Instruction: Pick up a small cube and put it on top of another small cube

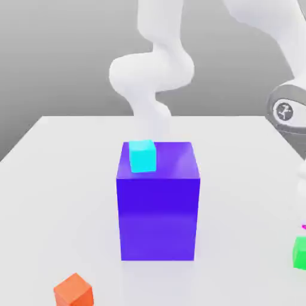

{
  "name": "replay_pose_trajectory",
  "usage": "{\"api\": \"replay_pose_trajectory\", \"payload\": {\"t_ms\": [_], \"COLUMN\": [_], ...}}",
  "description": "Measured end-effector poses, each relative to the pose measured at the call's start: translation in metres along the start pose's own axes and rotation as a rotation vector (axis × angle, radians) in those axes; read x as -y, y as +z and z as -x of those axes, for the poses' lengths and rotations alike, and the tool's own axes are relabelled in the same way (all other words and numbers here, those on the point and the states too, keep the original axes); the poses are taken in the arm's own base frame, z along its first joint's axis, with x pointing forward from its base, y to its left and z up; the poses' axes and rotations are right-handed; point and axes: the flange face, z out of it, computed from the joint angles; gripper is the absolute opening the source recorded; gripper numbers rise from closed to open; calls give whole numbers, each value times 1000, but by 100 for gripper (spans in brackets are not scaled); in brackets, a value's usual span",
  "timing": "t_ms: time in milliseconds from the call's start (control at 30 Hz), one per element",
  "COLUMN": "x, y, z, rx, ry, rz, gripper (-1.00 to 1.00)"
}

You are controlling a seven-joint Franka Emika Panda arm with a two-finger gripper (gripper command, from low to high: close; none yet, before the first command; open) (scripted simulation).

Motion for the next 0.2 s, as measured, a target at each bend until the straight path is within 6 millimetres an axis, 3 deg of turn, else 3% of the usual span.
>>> {"api": "replay_pose_trajectory", "payload": {"t_ms": [67, 100, 200], "x": [1, 1, 1], "y": [27, 38, 38], "z": [2, 3, 3], "rx": [1, 1, 1], "ry": [0, -1, -1], "rz": [2, 3, 3], "gripper": [-100, 100, 100]}}
